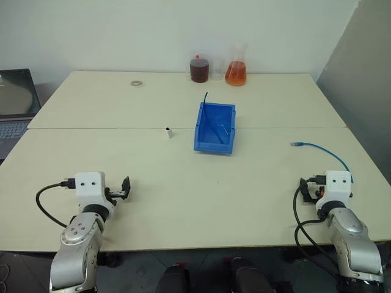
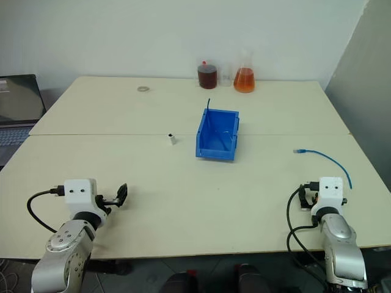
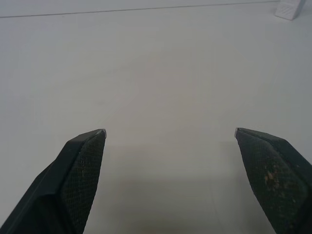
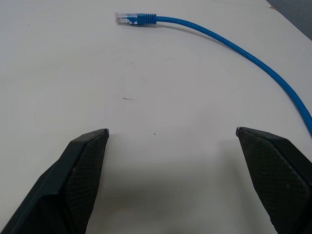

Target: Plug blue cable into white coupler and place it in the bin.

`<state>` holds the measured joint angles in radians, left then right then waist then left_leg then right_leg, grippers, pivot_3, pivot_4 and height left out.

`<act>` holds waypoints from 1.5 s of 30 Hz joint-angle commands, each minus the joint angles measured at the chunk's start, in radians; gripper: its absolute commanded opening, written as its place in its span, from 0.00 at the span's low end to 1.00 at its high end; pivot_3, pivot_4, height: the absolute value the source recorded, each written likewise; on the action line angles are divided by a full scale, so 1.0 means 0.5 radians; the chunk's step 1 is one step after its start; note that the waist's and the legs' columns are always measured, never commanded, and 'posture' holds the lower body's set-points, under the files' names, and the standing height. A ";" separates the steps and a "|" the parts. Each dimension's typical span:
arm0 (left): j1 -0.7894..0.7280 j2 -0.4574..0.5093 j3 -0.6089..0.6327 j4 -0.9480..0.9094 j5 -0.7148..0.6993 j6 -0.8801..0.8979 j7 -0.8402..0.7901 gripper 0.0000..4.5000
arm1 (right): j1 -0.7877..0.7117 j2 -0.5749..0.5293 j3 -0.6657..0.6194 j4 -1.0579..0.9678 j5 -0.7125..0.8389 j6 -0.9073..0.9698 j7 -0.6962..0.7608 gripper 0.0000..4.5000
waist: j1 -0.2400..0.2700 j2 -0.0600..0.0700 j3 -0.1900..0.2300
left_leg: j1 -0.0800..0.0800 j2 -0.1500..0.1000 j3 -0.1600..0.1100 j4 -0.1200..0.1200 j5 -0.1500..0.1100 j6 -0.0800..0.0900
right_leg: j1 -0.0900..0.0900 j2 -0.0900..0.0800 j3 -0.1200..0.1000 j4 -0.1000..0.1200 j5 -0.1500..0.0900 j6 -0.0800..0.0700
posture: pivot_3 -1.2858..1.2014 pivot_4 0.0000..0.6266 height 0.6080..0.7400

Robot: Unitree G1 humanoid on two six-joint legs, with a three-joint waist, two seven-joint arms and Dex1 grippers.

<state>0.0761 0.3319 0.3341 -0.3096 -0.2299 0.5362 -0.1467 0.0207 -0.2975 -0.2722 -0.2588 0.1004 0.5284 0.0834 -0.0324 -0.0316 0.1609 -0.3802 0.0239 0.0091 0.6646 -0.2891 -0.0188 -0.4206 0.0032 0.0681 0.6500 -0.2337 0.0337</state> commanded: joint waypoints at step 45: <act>-0.886 0.014 -1.060 0.001 -0.224 -0.002 -1.038 1.00 | -1.062 -1.038 -0.141 1.785 0.073 -0.346 0.767 0.99 | -0.007 0.004 0.001 | -0.001 -0.019 0.009 -0.001 0.002 0.004 | 0.004 -0.002 0.003 -0.006 0.007 -0.002 | 0.52 0.24 1.00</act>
<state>-0.3470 0.3503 -0.1907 -0.2868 -0.3099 0.5283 -0.6459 -0.4758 -0.7900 -0.3204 0.5539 0.1171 0.3649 0.4393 -0.0358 -0.0298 0.1612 -0.3811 0.0142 0.0136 0.6638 -0.2882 -0.0169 -0.4196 0.0025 0.0710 0.6471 -0.2302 0.0326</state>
